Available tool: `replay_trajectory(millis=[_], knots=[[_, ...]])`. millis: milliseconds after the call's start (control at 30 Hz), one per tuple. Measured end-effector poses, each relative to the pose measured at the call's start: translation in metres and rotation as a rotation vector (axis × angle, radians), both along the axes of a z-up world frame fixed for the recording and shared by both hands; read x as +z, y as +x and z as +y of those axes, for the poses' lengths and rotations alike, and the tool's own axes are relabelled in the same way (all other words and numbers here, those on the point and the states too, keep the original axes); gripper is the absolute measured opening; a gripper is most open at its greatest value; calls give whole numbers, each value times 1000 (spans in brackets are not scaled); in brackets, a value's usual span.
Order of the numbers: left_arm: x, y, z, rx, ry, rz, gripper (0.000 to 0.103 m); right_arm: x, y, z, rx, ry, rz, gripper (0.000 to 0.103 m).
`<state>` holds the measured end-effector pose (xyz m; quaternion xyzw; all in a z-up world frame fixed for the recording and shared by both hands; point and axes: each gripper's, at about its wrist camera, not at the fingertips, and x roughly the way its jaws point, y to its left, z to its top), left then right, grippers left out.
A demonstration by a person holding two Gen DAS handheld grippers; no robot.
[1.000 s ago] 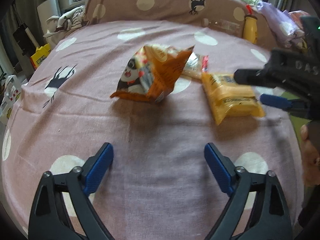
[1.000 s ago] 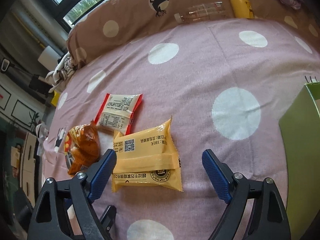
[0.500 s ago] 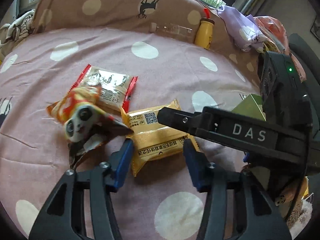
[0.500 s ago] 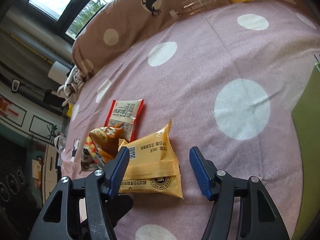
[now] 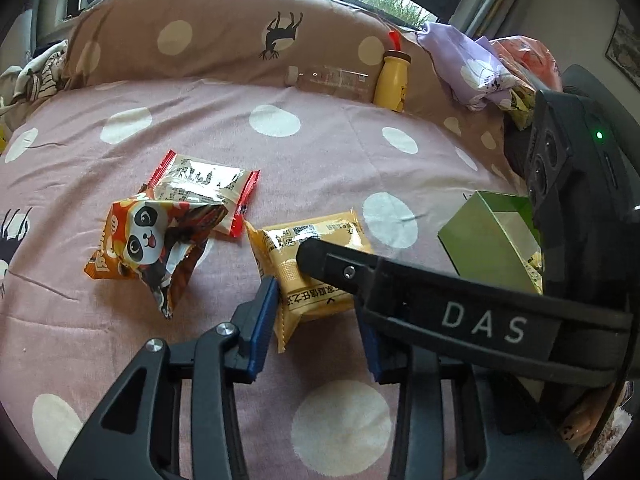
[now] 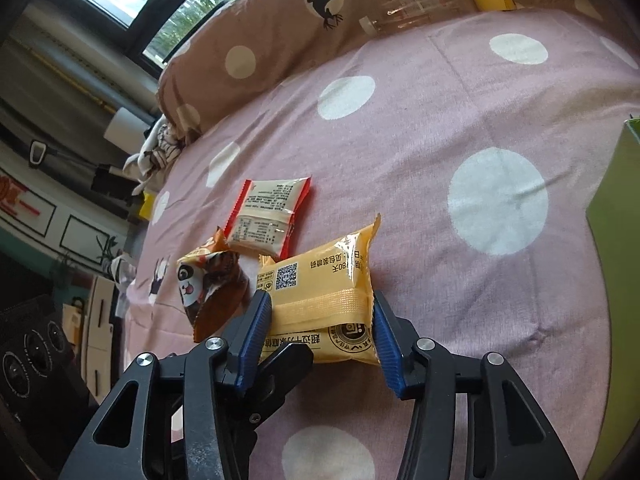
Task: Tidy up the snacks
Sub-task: 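Carry the yellow cake packet into the green box and open the right gripper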
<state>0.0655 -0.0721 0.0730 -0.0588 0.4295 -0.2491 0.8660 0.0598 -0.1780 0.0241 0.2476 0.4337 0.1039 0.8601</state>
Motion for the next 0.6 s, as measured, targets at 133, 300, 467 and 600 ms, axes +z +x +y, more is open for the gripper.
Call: replay_trajectory(millis=[133, 300, 467, 600], knots=[[20, -18, -6, -31, -18, -45, 37, 20, -23, -5, -30, -17, -47, 53], [55, -51, -30, -97, -41, -148, 37, 56, -65, -21, -111, -57, -143, 53], [76, -74, -70, -191, -54, -222, 37, 77, -107, -56, -218, -39, -204, 53], [86, -81, -102, -260, -62, -256, 37, 88, -130, -87, -298, -22, -247, 53]])
